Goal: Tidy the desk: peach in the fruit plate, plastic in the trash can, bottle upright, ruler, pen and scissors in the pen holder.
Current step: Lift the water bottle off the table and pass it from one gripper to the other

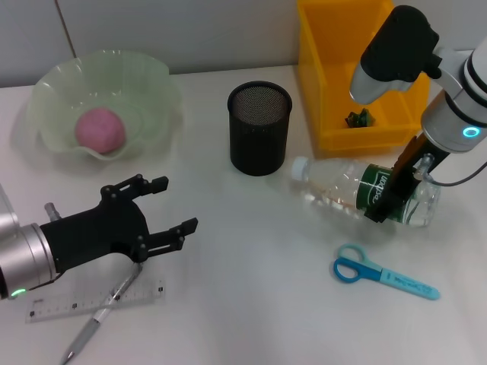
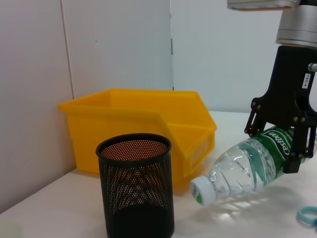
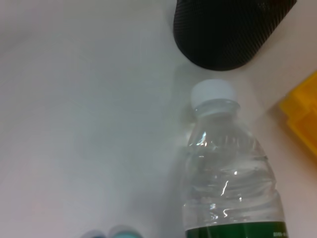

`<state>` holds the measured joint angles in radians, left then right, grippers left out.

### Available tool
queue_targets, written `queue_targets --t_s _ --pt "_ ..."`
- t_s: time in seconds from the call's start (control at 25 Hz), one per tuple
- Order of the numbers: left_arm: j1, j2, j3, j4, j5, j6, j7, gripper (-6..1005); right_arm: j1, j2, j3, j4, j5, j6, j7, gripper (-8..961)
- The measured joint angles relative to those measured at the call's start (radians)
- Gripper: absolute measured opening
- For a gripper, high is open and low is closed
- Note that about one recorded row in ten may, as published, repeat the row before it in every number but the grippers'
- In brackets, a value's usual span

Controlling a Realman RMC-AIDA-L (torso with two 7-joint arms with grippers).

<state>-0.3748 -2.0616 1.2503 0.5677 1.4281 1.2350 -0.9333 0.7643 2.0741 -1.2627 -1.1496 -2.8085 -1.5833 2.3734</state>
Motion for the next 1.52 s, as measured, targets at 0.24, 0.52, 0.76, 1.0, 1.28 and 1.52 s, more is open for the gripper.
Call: queue_targets --t_s 0.24,0.52,0.76,1.0,1.28,1.52 --pt "-0.005 0.0 -0.002 0.001 -0.002 0.0 0.0 827 -0.033 0.002 0.003 -0.063 0.061 -0.021 -0.031 770" --pt "0.006 -0.002 -0.074 0.003 -0.009 0.019 0.003 827 -0.092 0.001 0.022 -0.184 0.188 -0.09 -0.042 770" --pt "0.013 -0.006 -0.191 -0.002 -0.011 0.087 0.01 827 -0.196 0.003 0.064 -0.298 0.33 -0.045 -0.108 770" --pt "0.01 -0.004 -0.302 -0.061 -0.104 0.222 -0.01 827 -0.364 0.004 0.104 -0.29 0.682 0.12 -0.371 770" --pt "0.016 -0.004 -0.303 -0.098 -0.18 0.297 -0.031 826 -0.433 0.004 0.118 -0.083 1.002 0.178 -0.707 770" --pt "0.016 -0.003 -0.303 -0.129 -0.194 0.386 -0.032 826 -0.429 0.004 0.133 0.121 1.111 0.18 -0.933 770"
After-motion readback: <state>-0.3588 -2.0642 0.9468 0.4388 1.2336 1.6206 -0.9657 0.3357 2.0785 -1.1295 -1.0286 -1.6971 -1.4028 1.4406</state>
